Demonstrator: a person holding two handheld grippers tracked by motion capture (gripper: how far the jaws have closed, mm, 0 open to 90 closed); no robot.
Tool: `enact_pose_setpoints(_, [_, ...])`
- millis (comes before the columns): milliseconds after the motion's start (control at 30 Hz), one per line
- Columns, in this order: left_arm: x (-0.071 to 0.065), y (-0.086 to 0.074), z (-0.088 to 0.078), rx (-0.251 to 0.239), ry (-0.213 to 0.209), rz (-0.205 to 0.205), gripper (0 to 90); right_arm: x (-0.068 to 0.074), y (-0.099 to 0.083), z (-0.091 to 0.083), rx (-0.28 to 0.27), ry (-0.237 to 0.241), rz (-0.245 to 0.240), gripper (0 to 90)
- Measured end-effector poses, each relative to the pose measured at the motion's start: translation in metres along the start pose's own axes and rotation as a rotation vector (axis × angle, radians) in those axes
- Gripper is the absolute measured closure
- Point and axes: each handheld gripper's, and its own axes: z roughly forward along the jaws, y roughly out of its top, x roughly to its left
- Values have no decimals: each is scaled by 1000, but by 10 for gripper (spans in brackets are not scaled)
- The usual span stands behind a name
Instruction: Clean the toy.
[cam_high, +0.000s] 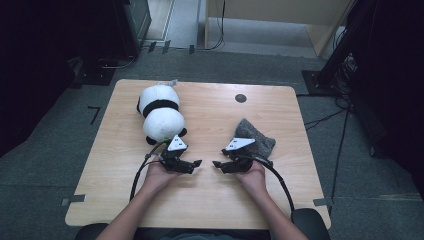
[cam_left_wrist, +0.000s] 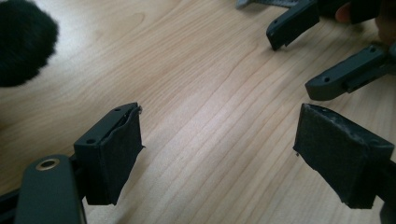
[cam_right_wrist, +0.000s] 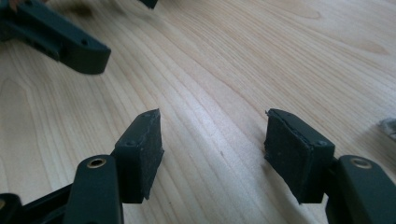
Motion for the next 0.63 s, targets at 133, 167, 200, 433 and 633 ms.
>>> enact_pose_setpoints(133, [-1, 1, 1, 8, 7, 7, 149, 0, -2, 2, -20, -17, -21, 357])
enact_pose_setpoints(167, [-1, 1, 1, 11, 6, -1, 149, 0, -2, 2, -19, -20, -25, 356])
enact_pose_setpoints(200, [0, 1, 1, 14, 7, -5, 149, 0, -2, 2, -19, -20, -28, 355])
enact_pose_setpoints(433, [-1, 1, 3, 45, 18, -2, 150, 0, -2, 2, -19, -15, -18, 354])
enact_pose_setpoints(633, [-1, 1, 3, 46, 17, 1, 150, 1, -2, 2, -18, -23, -32, 352])
